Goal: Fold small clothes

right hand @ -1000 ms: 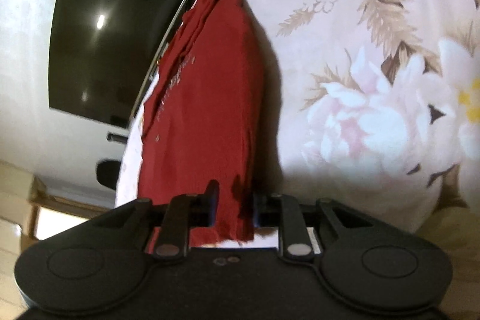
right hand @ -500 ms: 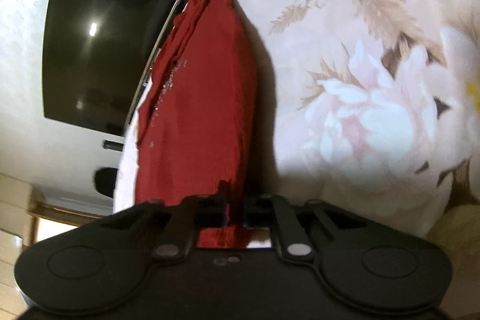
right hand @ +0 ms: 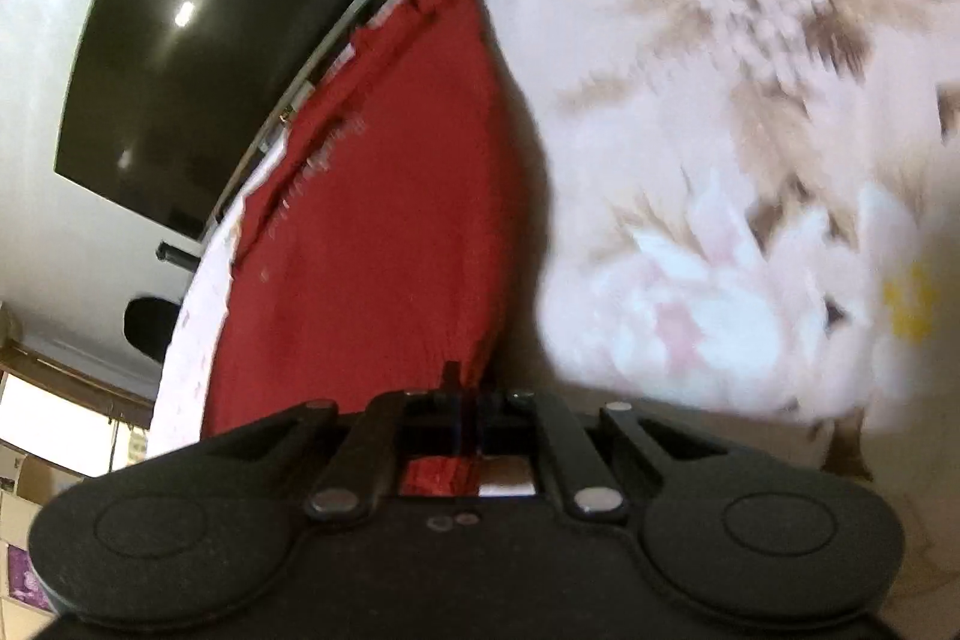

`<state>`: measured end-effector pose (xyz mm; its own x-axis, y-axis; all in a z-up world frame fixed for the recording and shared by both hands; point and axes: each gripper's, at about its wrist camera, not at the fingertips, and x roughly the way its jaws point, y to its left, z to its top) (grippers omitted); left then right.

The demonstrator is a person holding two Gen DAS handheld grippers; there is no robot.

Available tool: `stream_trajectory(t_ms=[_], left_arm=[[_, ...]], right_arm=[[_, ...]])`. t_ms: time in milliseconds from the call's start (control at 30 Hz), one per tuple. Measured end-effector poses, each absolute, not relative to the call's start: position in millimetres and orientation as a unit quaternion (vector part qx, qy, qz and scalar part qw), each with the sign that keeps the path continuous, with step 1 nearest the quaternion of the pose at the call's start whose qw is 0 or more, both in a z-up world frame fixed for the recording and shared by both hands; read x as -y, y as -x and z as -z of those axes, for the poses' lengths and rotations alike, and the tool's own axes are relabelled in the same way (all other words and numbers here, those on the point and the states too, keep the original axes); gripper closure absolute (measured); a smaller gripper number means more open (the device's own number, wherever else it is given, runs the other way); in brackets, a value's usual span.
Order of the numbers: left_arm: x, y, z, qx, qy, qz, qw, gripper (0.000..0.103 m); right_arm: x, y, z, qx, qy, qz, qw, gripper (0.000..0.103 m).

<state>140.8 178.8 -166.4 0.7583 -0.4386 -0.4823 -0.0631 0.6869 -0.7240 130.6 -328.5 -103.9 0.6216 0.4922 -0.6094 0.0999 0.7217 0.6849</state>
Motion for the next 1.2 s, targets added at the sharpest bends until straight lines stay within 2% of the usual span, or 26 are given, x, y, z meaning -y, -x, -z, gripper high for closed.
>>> stream_trajectory(t_ms=[167, 367, 633, 867, 1200], left_arm=[[-187, -168, 119, -0.28, 0.371, 0.136, 0.875, 0.101], [-193, -223, 60, -0.233, 0.358, 0.158, 0.89, 0.101], [-198, -325, 4, -0.217, 0.331, 0.155, 0.905, 0.101], [-193, -445, 16, -0.247, 0.305, 0.135, 0.91, 0.101], [-184, -552, 104, -0.317, 0.314, 0.094, 0.89, 0.101]], right_arm=[[321, -145, 58, -0.37, -0.328, -0.141, 0.858, 0.099], [317, -202, -6, -0.322, -0.286, -0.163, 0.888, 0.099], [304, -299, -68, -0.289, -0.241, -0.179, 0.909, 0.099], [309, -411, -43, -0.304, -0.251, -0.184, 0.901, 0.099], [324, -529, 60, -0.37, -0.305, -0.172, 0.861, 0.099]])
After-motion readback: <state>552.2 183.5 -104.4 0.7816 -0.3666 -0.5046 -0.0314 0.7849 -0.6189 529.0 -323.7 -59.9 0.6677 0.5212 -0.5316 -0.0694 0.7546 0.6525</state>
